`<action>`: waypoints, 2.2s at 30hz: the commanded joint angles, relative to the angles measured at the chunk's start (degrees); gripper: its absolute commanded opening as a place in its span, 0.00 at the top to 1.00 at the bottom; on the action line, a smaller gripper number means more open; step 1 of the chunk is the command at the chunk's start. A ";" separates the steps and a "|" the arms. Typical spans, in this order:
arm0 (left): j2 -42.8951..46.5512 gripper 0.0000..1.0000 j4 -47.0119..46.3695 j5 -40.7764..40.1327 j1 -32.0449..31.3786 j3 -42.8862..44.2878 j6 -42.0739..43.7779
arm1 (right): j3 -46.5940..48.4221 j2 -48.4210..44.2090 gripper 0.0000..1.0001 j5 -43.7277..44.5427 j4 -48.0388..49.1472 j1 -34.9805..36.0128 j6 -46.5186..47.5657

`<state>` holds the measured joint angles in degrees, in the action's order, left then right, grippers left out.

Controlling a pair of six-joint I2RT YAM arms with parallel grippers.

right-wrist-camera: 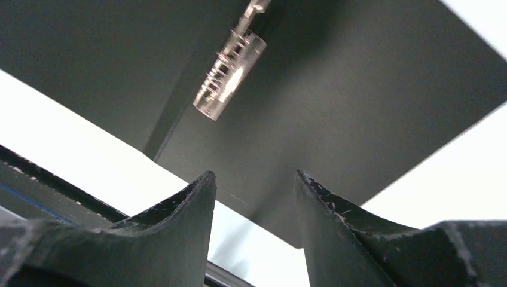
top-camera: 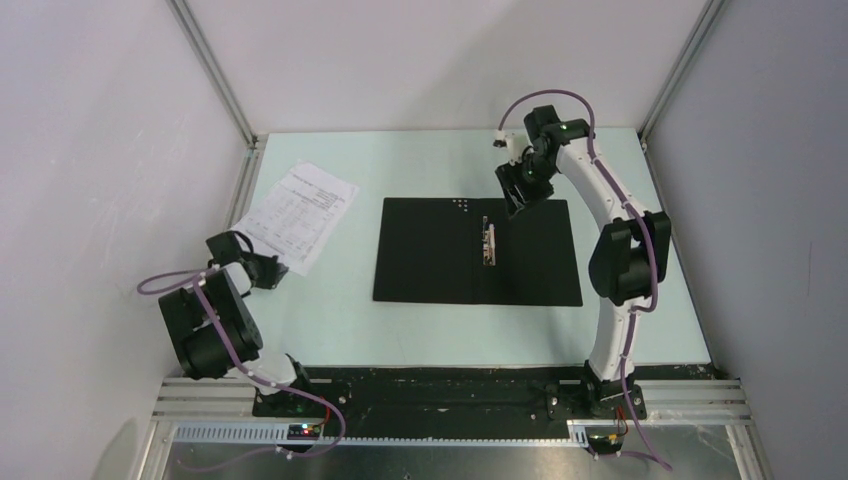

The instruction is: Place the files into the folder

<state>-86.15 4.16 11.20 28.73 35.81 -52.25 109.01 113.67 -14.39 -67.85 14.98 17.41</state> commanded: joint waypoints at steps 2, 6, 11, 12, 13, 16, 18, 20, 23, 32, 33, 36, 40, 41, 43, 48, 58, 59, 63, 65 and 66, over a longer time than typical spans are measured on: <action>1.15 1.00 5.17 9.06 -1.59 -1.14 4.27 | 6.65 2.69 0.44 -10.16 4.51 1.92 -1.89; 3.81 1.00 11.16 10.24 -3.49 -0.05 8.37 | 13.32 7.58 0.45 -15.56 6.53 4.49 -6.06; 7.63 1.00 16.86 11.57 -5.83 1.06 13.20 | 16.33 11.44 0.45 -19.90 10.18 6.68 -11.30; 8.35 1.00 18.34 11.78 -6.08 1.03 14.69 | 16.67 11.95 0.45 -21.27 10.67 6.96 -12.24; 9.88 1.00 18.91 12.72 -6.70 0.97 15.67 | 16.98 13.45 0.45 -21.99 11.64 7.19 -14.25; 13.82 1.00 23.45 15.03 -8.84 1.98 21.07 | 19.99 17.19 0.45 -27.98 13.08 8.95 -18.55; 16.36 1.00 26.77 16.64 -9.29 2.72 23.70 | 21.59 20.21 0.44 -32.28 14.93 10.37 -22.00; 18.22 1.00 30.34 18.76 -9.34 3.87 26.49 | 21.49 22.40 0.41 -36.78 19.00 11.80 -26.78; 20.70 1.00 36.27 19.45 -9.33 5.84 30.81 | 21.24 24.62 0.33 -40.01 25.57 14.78 -29.91; 22.46 0.15 39.93 9.04 -6.32 5.28 22.33 | 12.12 17.69 0.33 -34.10 34.78 19.22 -26.91; 21.47 0.14 36.55 9.42 -5.62 3.00 19.94 | 11.23 17.27 0.33 -33.50 34.62 19.10 -26.82; 19.08 0.12 26.22 12.21 -5.00 -1.08 15.25 | 8.21 14.72 0.33 -32.00 34.10 18.76 -25.21; 15.10 0.18 11.26 16.24 -4.34 -7.02 8.42 | 5.01 13.04 0.33 -30.04 31.21 18.16 -22.02; 14.46 0.22 8.65 17.04 -3.97 -9.08 7.40 | 4.60 12.54 0.33 -29.71 30.85 18.07 -21.78; 12.76 0.28 1.07 17.99 -2.87 -12.03 4.36 | 3.65 11.98 0.33 -28.80 30.37 17.73 -20.98; 7.74 0.33 -8.94 15.69 -1.20 -12.91 1.65 | 3.53 11.62 0.33 -27.29 29.34 17.54 -19.62; -1.56 0.41 -11.27 11.76 1.68 -10.19 2.51 | 4.63 11.73 0.33 -25.81 27.22 17.58 -18.64; -2.90 0.42 -11.72 11.93 1.63 -9.95 2.24 | 4.70 11.70 0.33 -25.54 27.15 17.57 -18.35; -3.94 0.50 -12.09 13.41 1.92 -9.58 2.63 | 4.41 11.19 0.33 -24.38 26.63 17.54 -17.62; -3.97 0.54 -12.11 13.46 2.01 -9.62 2.68 | 4.12 11.03 0.33 -23.88 26.48 17.54 -17.57; -3.91 0.56 -12.19 13.44 1.97 -9.62 2.68 | 4.02 11.00 0.33 -23.73 26.42 17.54 -17.58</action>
<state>-87.83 -10.96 32.27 29.95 27.40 -52.53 112.40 128.75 -39.64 -40.71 32.38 -1.41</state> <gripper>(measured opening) 0.468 0.670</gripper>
